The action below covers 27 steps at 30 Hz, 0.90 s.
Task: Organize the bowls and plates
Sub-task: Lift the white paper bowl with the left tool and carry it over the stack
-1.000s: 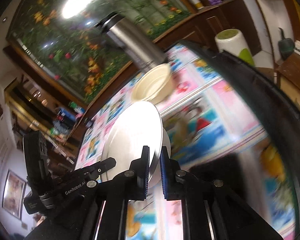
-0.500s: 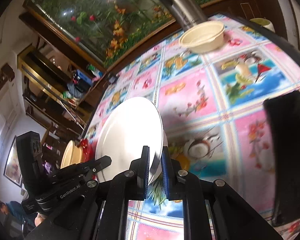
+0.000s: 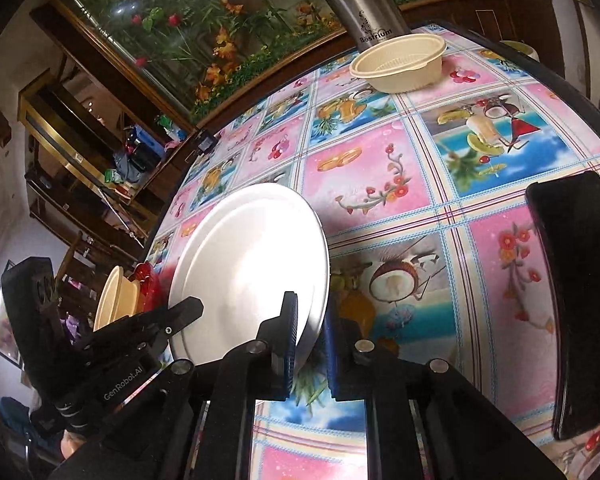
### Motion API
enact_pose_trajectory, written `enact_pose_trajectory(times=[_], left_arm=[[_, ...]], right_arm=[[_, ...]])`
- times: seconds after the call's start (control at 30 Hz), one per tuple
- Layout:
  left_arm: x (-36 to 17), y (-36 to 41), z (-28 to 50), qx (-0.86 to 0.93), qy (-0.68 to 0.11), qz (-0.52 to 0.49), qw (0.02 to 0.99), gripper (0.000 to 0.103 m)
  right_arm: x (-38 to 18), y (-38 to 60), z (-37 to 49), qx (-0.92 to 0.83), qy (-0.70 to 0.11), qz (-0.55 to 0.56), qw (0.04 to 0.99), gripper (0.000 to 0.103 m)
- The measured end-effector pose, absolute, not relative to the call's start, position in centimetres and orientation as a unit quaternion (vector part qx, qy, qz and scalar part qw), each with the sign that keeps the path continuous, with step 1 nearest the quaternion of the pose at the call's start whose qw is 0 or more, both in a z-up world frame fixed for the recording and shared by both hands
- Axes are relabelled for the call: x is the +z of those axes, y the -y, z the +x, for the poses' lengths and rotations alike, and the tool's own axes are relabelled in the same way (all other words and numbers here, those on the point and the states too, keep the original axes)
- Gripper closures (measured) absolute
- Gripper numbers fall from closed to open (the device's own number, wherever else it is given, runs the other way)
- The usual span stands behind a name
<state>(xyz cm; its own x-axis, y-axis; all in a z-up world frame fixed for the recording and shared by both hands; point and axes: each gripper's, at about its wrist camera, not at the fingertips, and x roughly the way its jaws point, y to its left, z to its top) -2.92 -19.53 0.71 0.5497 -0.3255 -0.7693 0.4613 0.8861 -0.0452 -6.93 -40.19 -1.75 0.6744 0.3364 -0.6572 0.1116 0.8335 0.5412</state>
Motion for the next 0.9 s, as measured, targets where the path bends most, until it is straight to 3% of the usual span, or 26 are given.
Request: enact_pose_trajectory(times=[0.9], left_arm=[[8.0,8.4,-4.5,-0.163,-0.315,0.032,0.935,0.088]], right_arm=[[7.3,30.3,-5.3,0.142,-0.362,0.207,0.898,0.089]])
